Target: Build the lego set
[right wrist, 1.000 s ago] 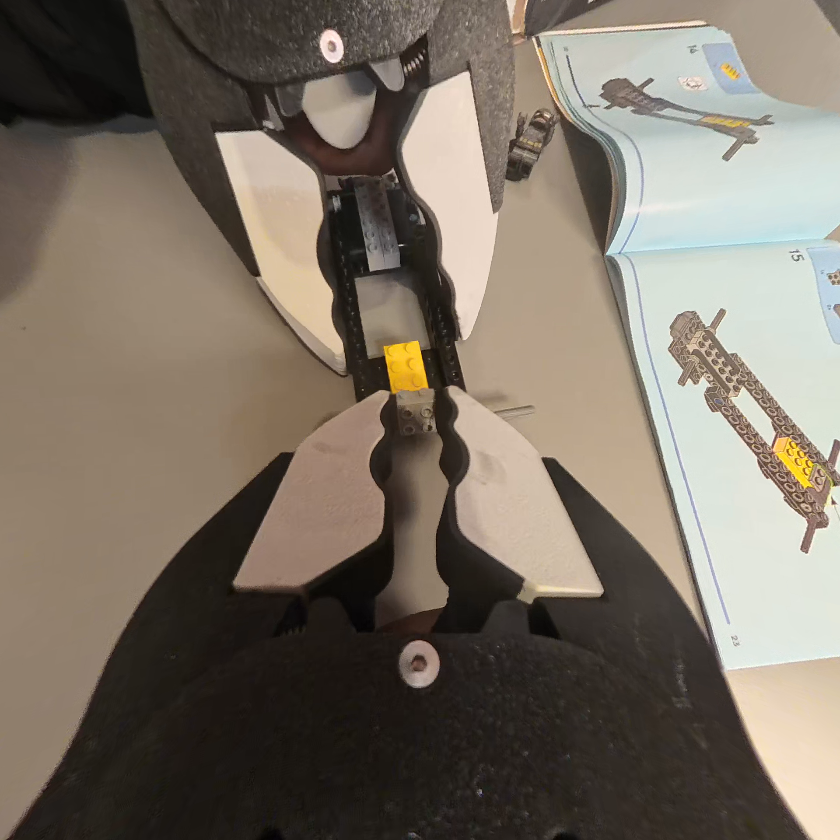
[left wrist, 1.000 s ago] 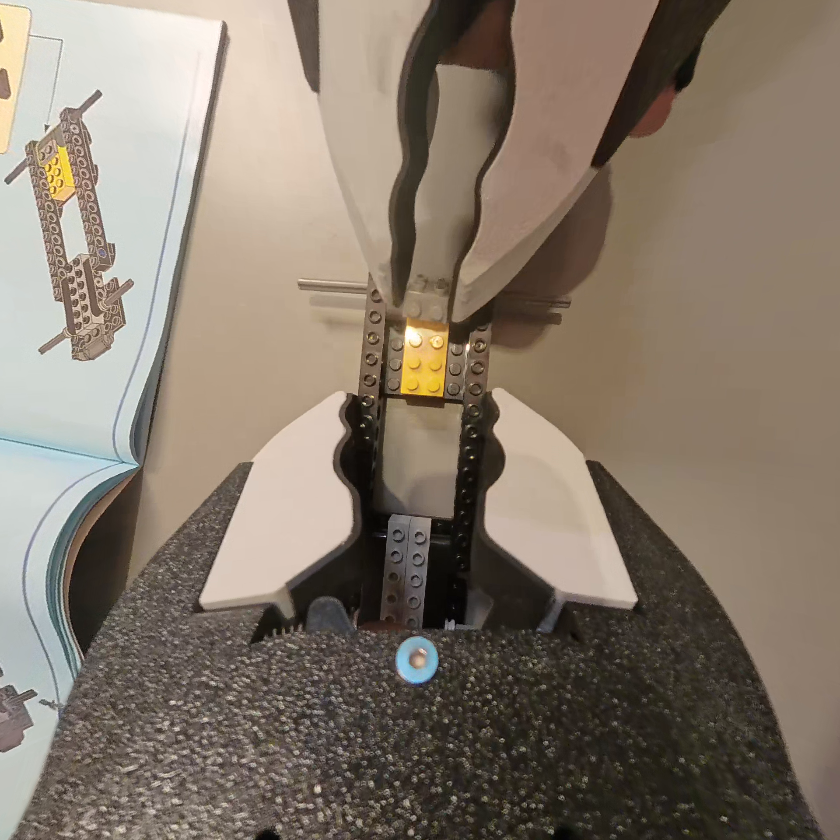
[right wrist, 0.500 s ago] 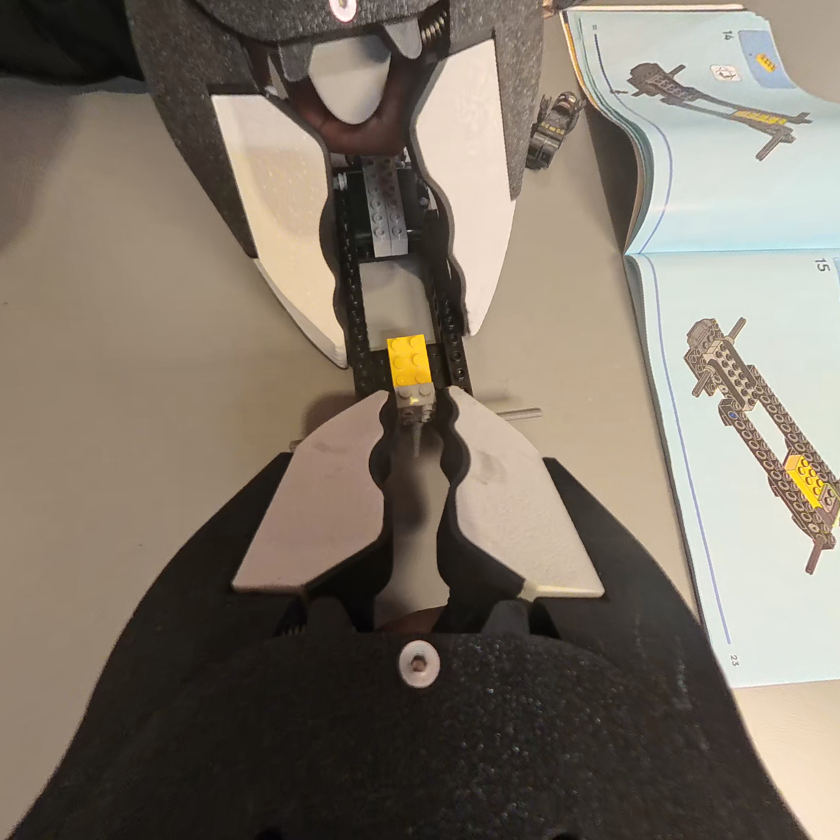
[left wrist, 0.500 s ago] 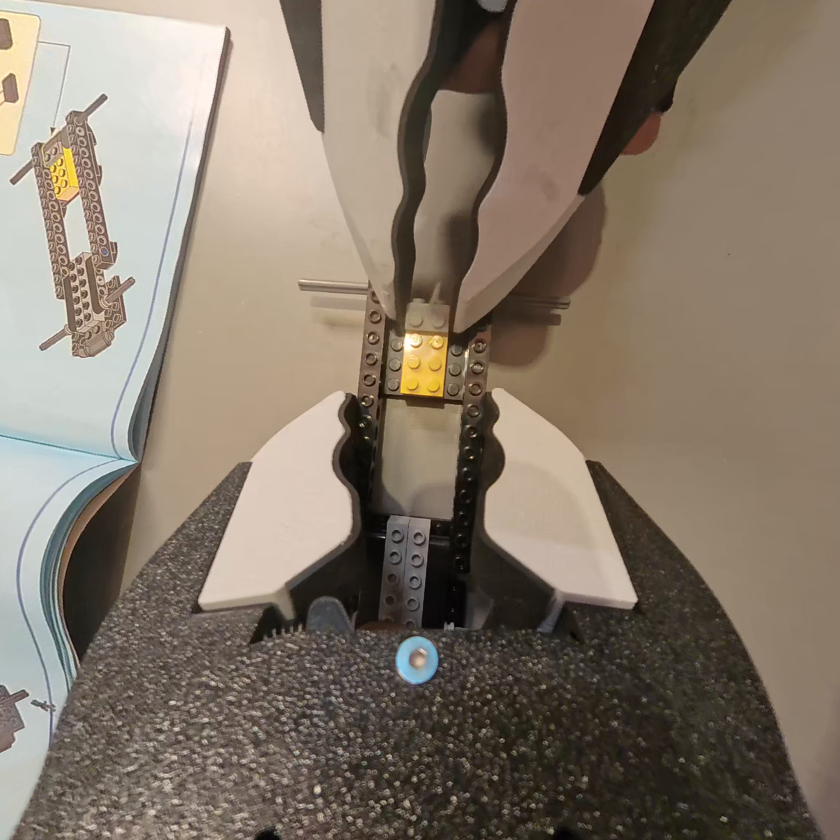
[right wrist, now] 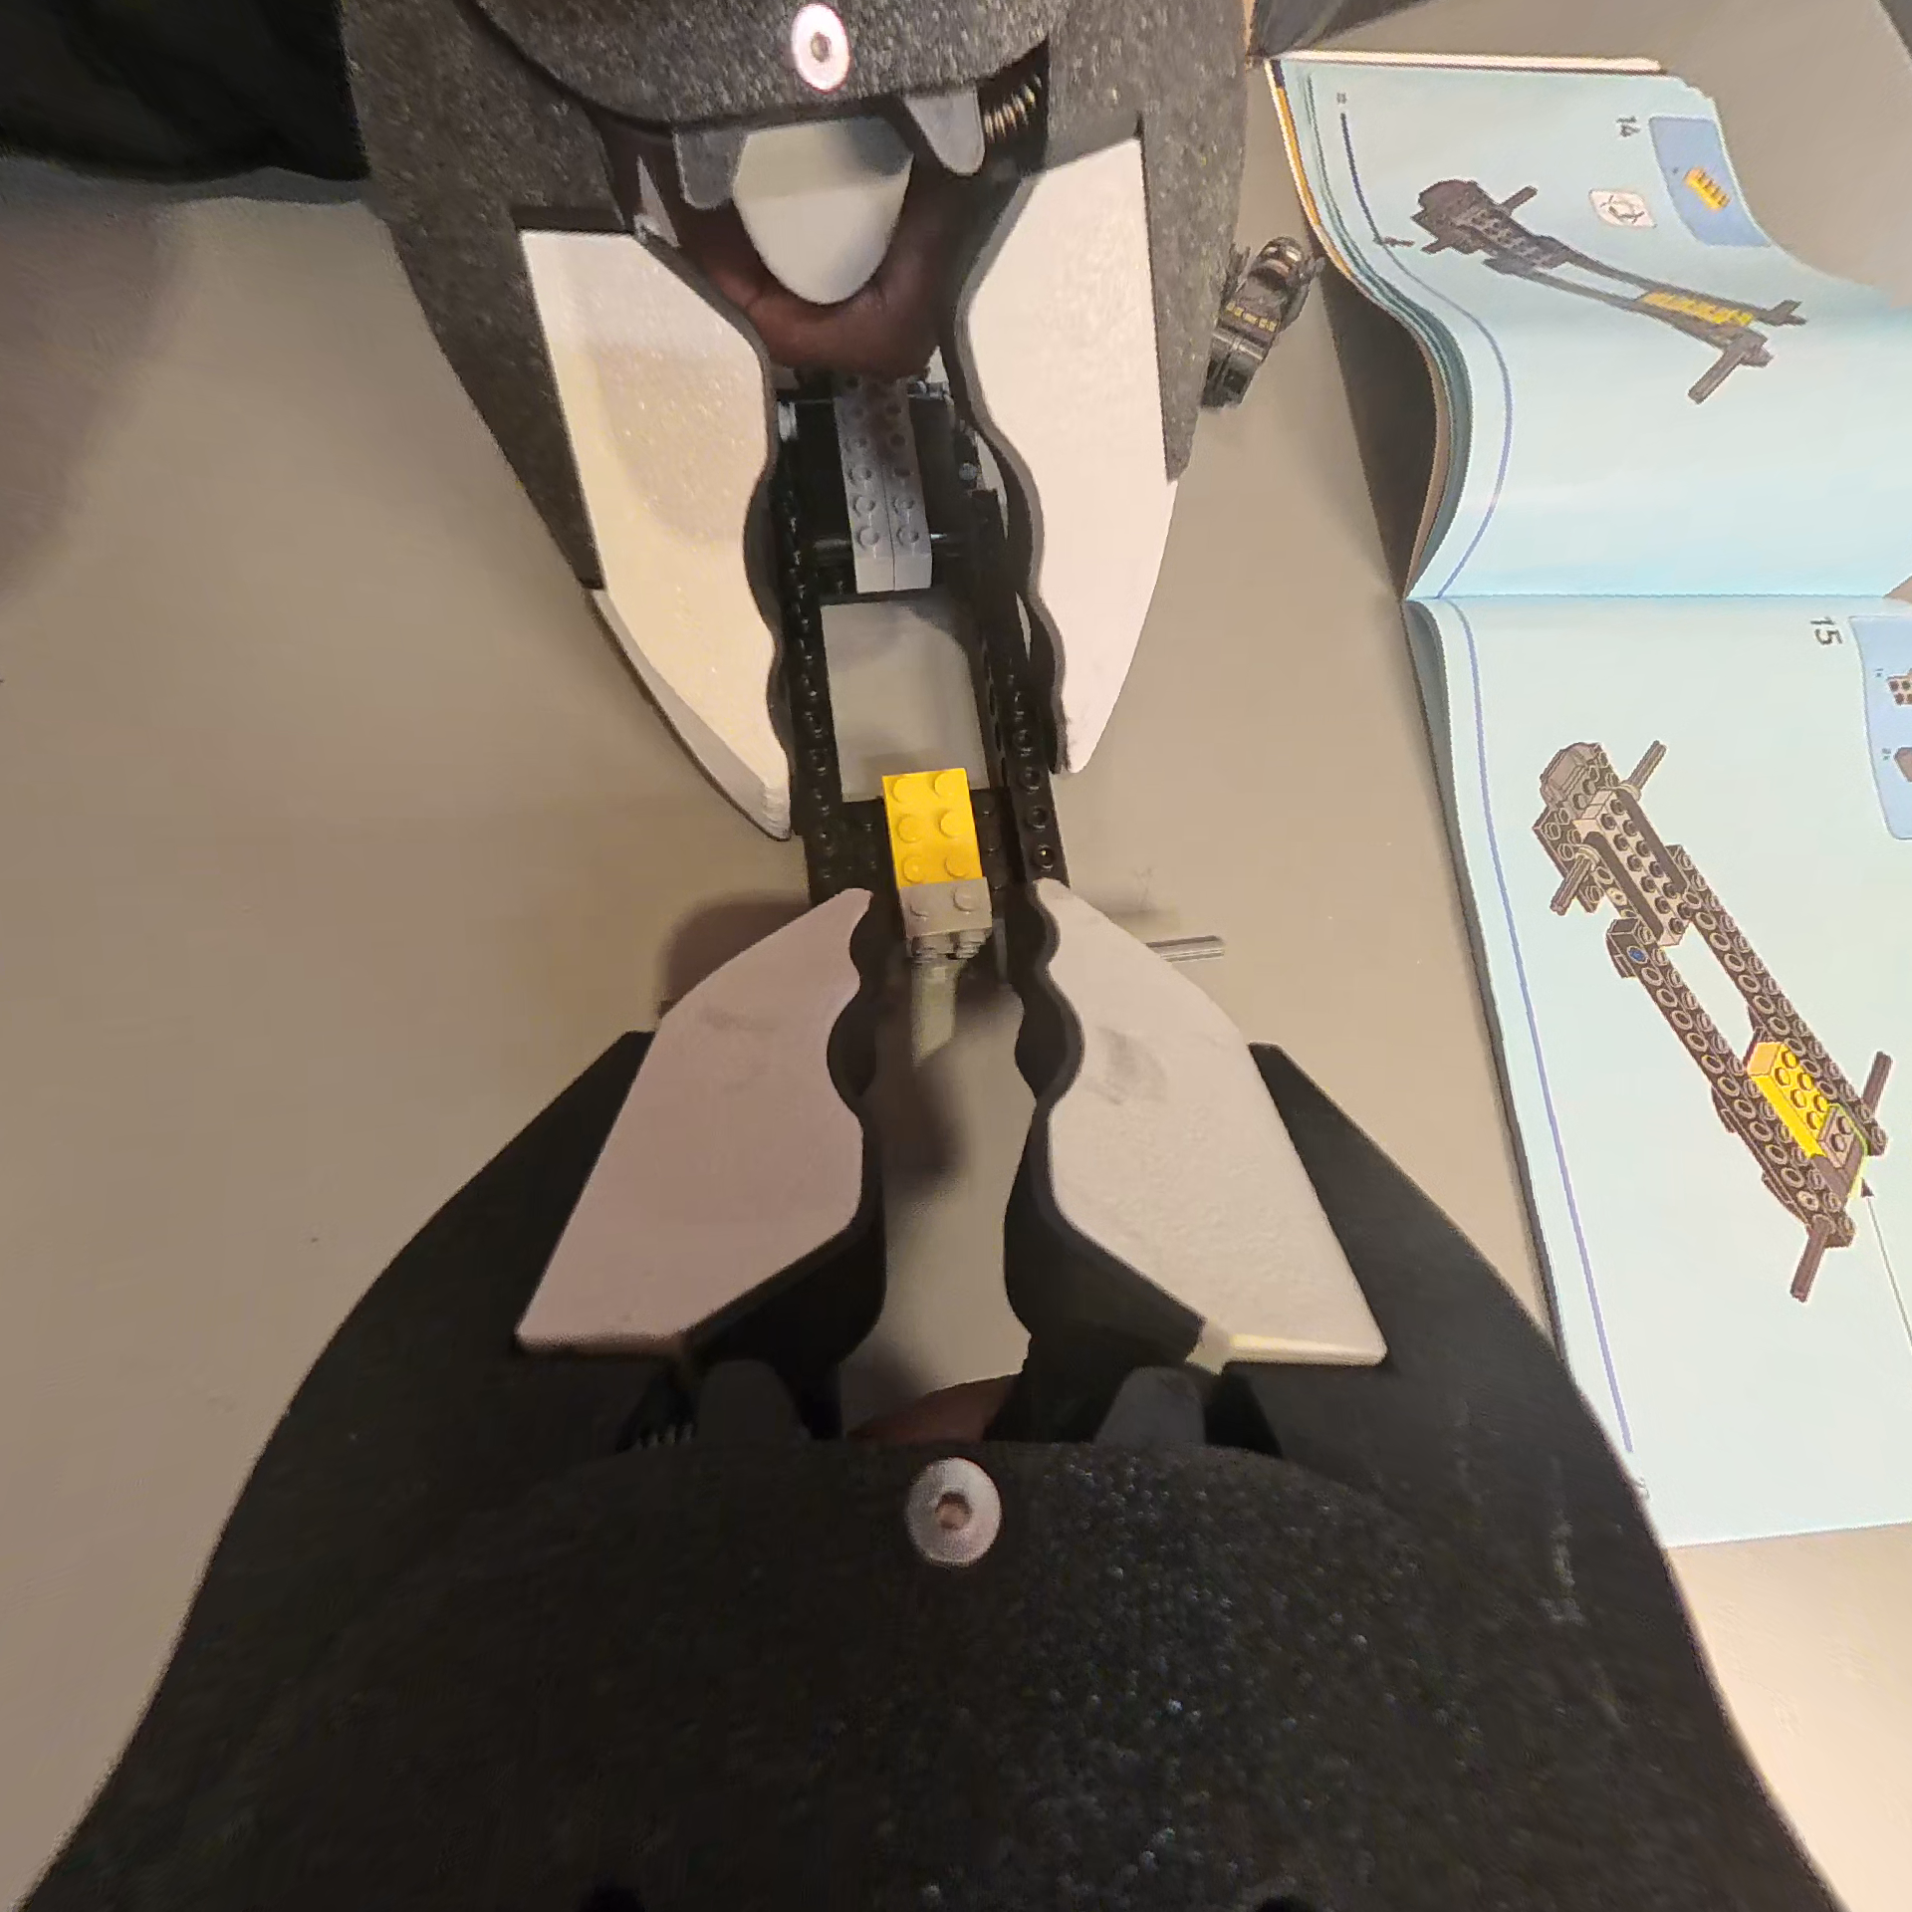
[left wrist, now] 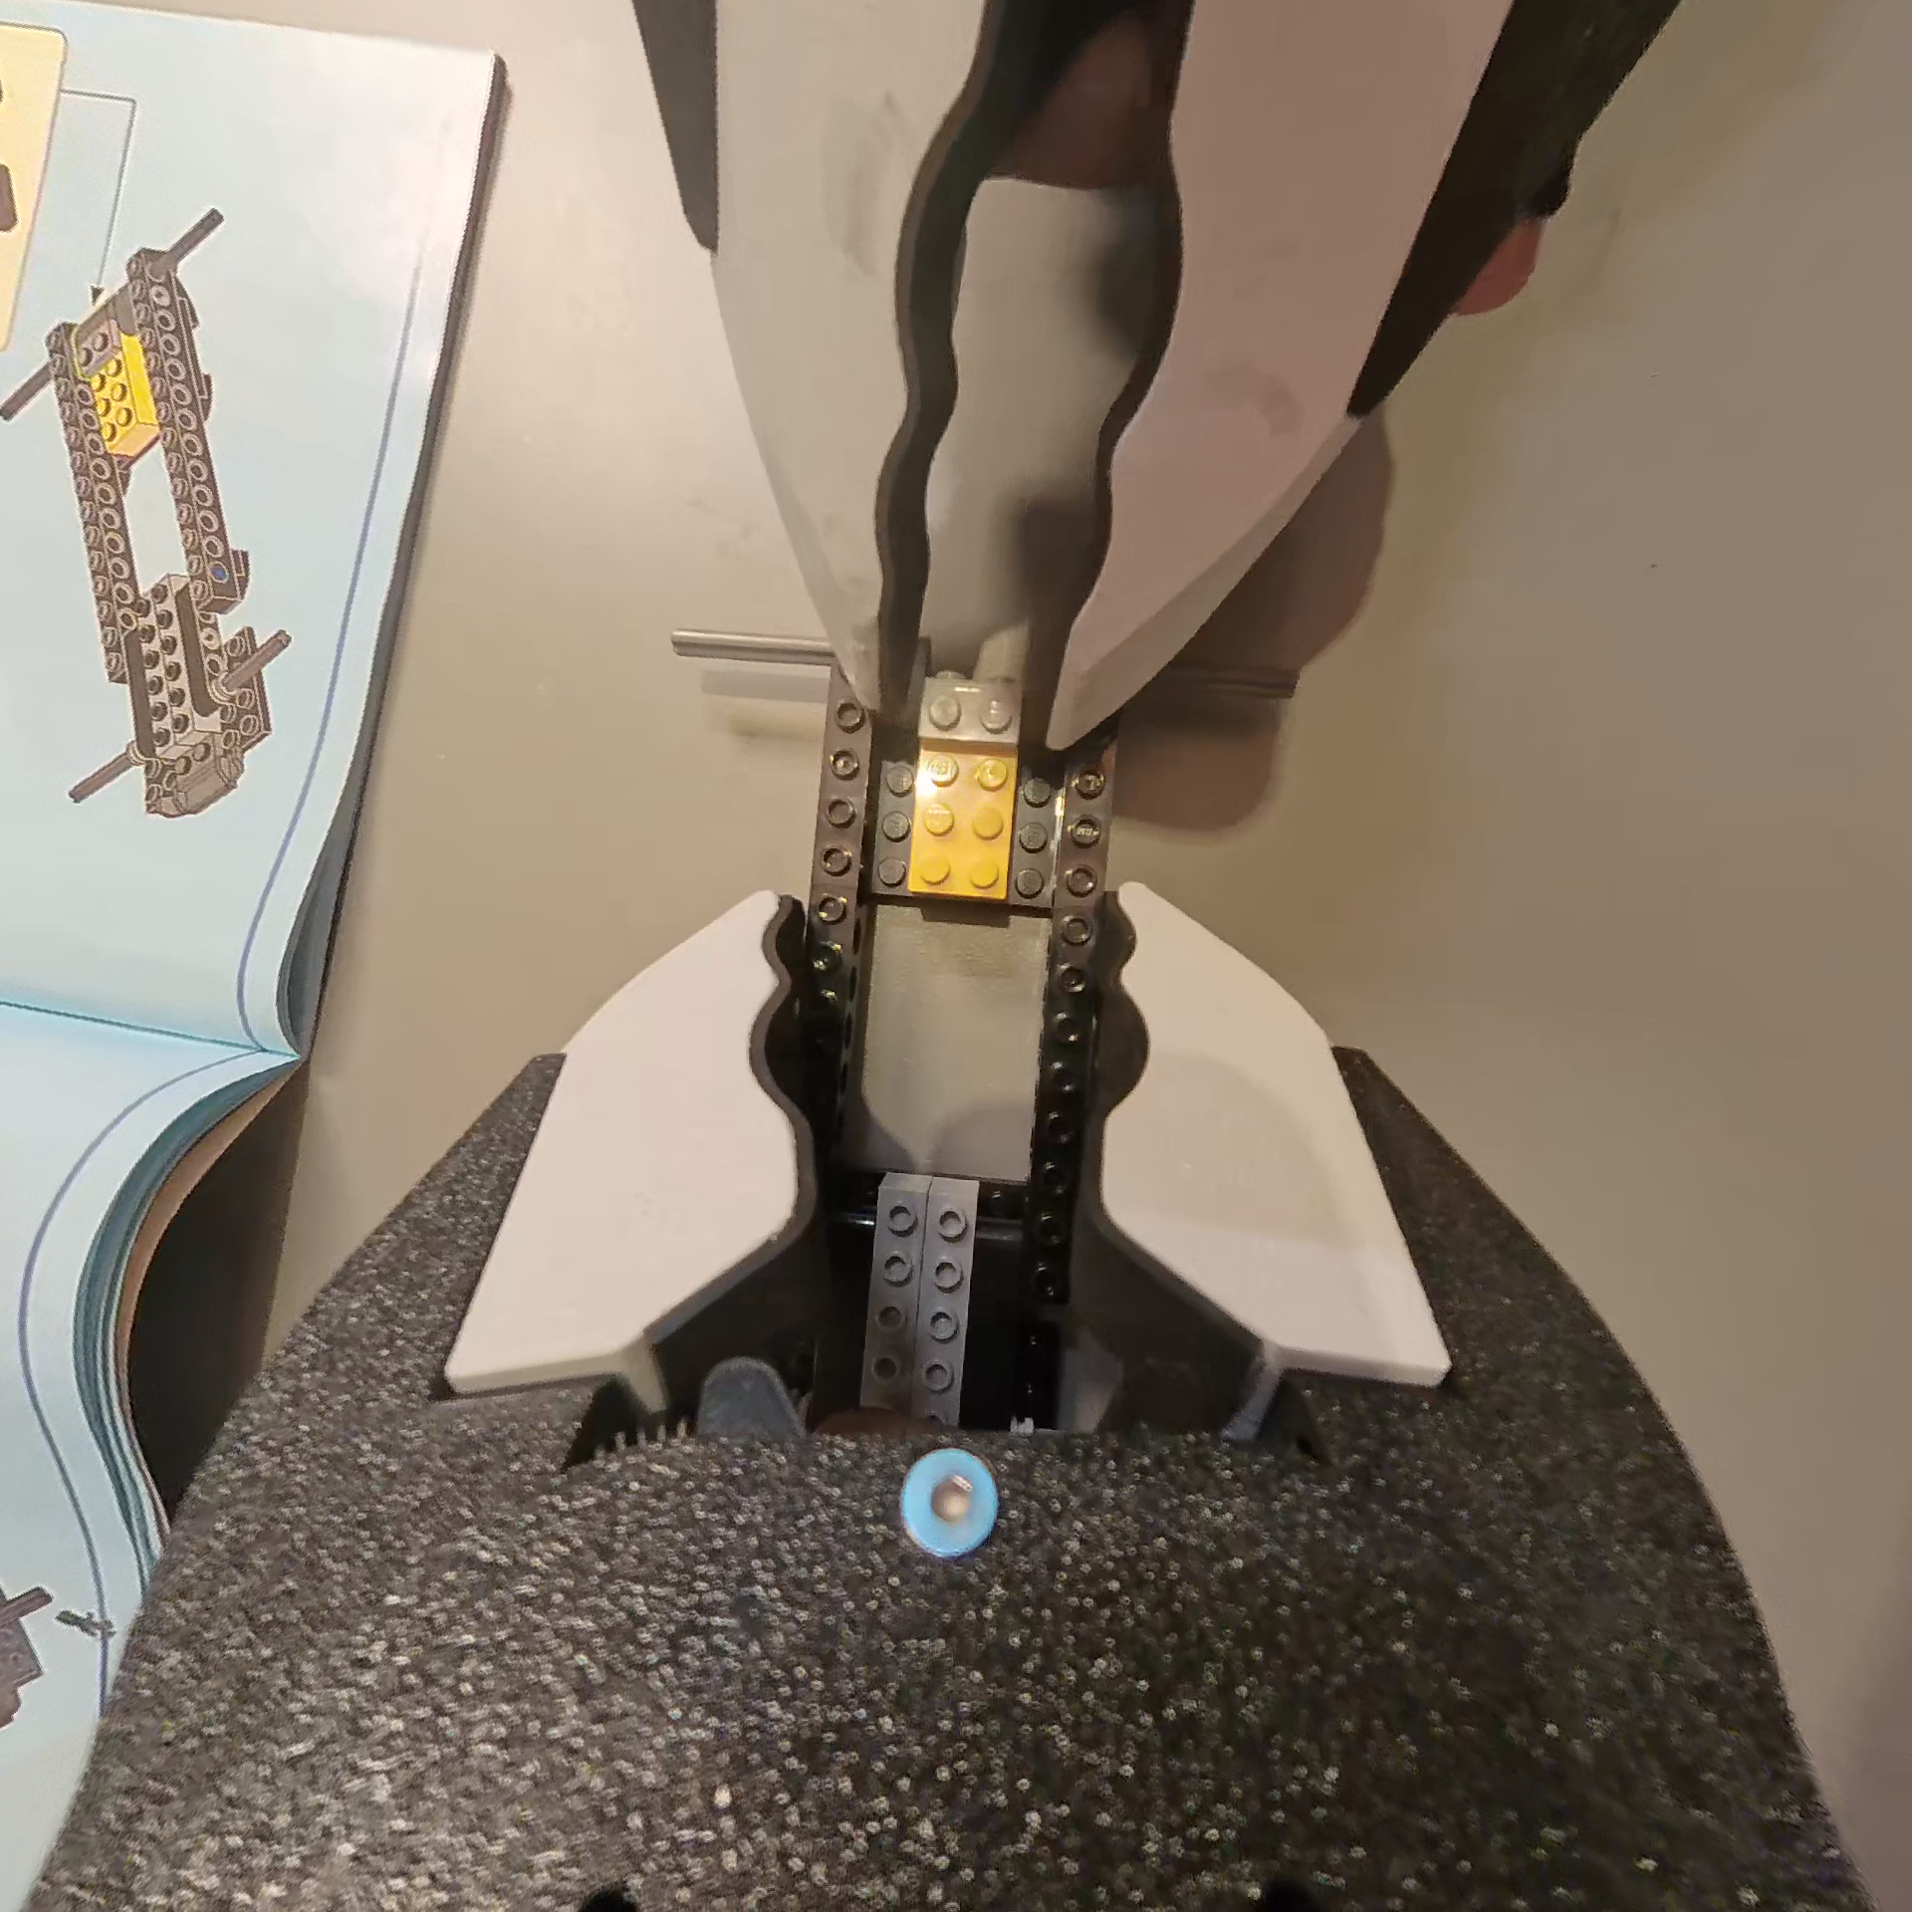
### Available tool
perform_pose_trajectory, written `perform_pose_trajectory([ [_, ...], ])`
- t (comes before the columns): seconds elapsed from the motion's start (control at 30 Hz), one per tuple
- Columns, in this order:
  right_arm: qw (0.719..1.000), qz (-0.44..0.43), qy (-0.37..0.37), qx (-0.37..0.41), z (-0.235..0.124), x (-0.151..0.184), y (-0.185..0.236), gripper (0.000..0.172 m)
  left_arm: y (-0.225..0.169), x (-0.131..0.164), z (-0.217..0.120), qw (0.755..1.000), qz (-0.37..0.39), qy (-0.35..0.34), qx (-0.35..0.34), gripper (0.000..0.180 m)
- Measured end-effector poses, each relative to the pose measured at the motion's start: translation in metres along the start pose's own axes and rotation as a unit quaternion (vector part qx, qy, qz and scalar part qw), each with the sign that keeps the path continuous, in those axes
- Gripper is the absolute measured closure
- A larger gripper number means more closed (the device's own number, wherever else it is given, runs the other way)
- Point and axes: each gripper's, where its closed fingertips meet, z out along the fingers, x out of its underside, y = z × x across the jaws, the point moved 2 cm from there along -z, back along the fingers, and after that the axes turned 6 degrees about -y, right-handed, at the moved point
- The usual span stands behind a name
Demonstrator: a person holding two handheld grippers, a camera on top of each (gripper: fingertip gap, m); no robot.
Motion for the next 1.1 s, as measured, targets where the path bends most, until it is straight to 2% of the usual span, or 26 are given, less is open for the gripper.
perform_pose_trajectory([
  [0.2,1.0,-0.007,-0.01,0.007,-0.006,-0.006,0.0,0.146,-0.001,0.0,0.0,1.0,0.001,-0.005,0.008,0.116],
  [0.43,1.0,-0.004,-0.023,0.021,-0.02,-0.013,-0.006,0.145,0.0,-0.005,0.002,1.0,0.006,-0.001,0.0,0.114],
  [0.63,0.999,-0.026,-0.013,0.036,-0.031,-0.005,-0.009,0.146,0.001,-0.006,0.006,1.0,0.006,0.008,0.001,0.116],
  [0.73,0.998,-0.039,-0.003,0.049,-0.035,0.0,-0.01,0.145,0.0,-0.007,0.007,1.0,0.0,0.003,0.013,0.126],
  [1.1,0.987,-0.123,0.009,0.099,-0.044,0.01,-0.003,0.145,-0.001,-0.014,0.003,0.999,0.007,-0.013,0.041,0.127],
])
